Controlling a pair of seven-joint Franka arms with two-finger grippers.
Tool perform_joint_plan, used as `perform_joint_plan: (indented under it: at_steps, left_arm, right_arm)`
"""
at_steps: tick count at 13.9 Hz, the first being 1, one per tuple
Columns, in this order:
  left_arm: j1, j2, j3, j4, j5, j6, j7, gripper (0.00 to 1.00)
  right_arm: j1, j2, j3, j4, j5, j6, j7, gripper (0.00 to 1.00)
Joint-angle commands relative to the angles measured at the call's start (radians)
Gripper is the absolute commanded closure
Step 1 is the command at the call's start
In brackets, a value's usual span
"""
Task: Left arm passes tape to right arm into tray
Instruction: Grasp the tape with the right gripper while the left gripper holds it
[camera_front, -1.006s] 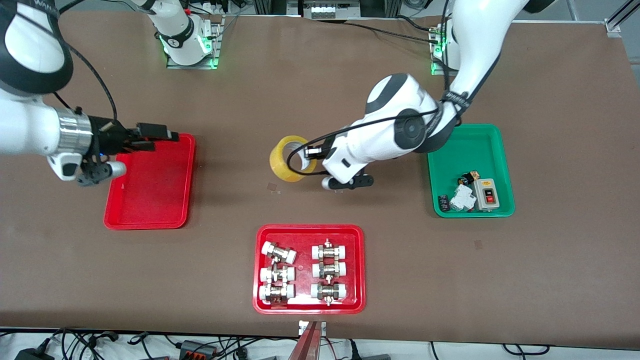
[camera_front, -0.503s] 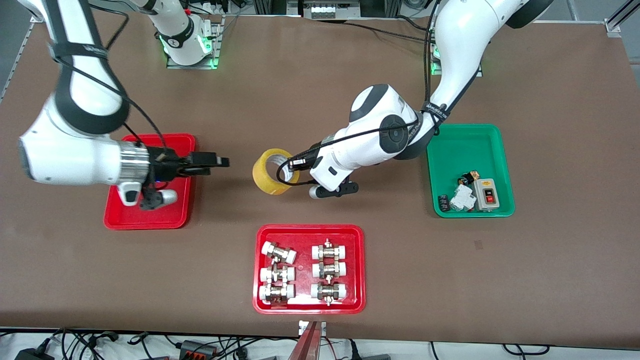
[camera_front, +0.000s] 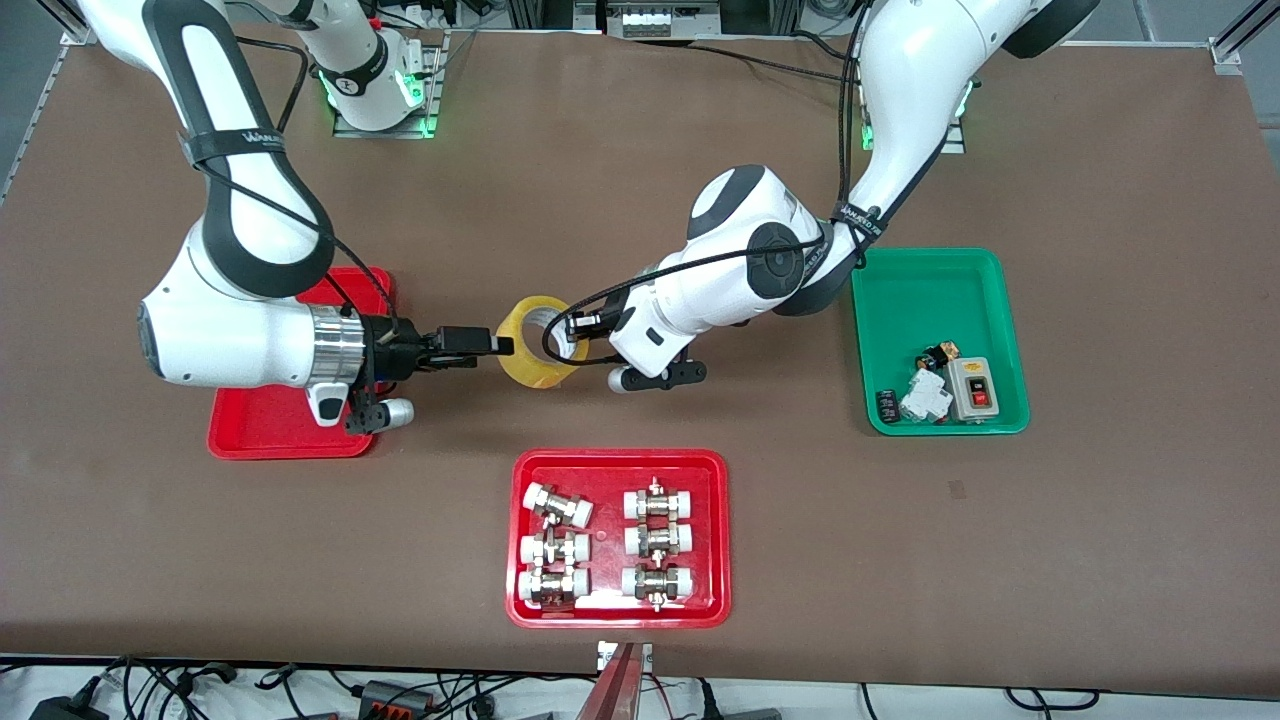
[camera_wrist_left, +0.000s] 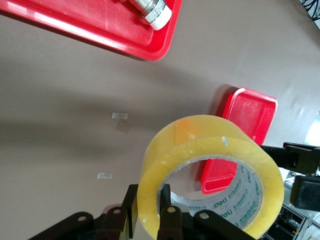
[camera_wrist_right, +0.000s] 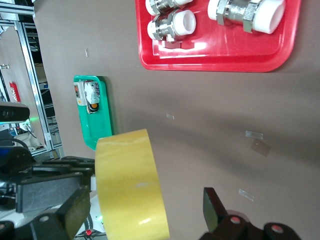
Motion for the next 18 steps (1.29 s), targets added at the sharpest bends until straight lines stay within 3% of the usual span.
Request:
perform_joint_plan:
  at_steps: [1, 6, 7, 11, 12, 15, 16, 17, 18]
  left_arm:
    - [-0.02, 0.014, 0.004, 0.037, -0.011, 0.005, -0.003, 0.98]
    - [-0.019, 0.02, 0.004, 0.037, -0.011, 0.025, -0.002, 0.98]
    - [-0.019, 0.02, 0.004, 0.037, -0.011, 0.025, -0.002, 0.98]
    - [-0.019, 0.02, 0.004, 0.037, -0.011, 0.025, -0.003, 0.96]
    - [-0.019, 0.02, 0.004, 0.037, -0.011, 0.025, -0.002, 0.96]
    - [-0.016, 0.019, 0.004, 0.038, -0.013, 0.025, -0.005, 0.95]
    - [-0.016, 0.02, 0.004, 0.038, -0.011, 0.025, -0.002, 0.78]
    - [-0.016, 0.02, 0.004, 0.038, -0.01, 0.025, -0.002, 0.26]
    - [-0.013, 0.016, 0.006, 0.038, -0.005, 0.025, 0.012, 0.0]
  right_arm:
    - [0.033, 0.011, -0.003, 0.013, 0.023, 0.036, -0.02, 0.0]
    - [0.049, 0.011, -0.003, 0.015, 0.015, 0.047, -0.033, 0.0]
    - [0.049, 0.011, -0.003, 0.015, 0.012, 0.047, -0.078, 0.09]
    - [0.037, 0.011, -0.009, 0.015, 0.016, 0.038, -0.19, 0.94]
    - [0.037, 0.011, -0.011, 0.022, 0.02, 0.036, -0.181, 1.0]
    - [0.037, 0.011, -0.011, 0.027, 0.021, 0.036, -0.179, 1.0]
    - [0.037, 0.011, -0.011, 0.027, 0.021, 0.036, -0.179, 1.0]
    - [0.035, 0.011, -0.011, 0.027, 0.021, 0.036, -0.179, 1.0]
    - [0.035, 0.011, -0.011, 0.027, 0.023, 0.036, -0.178, 1.0]
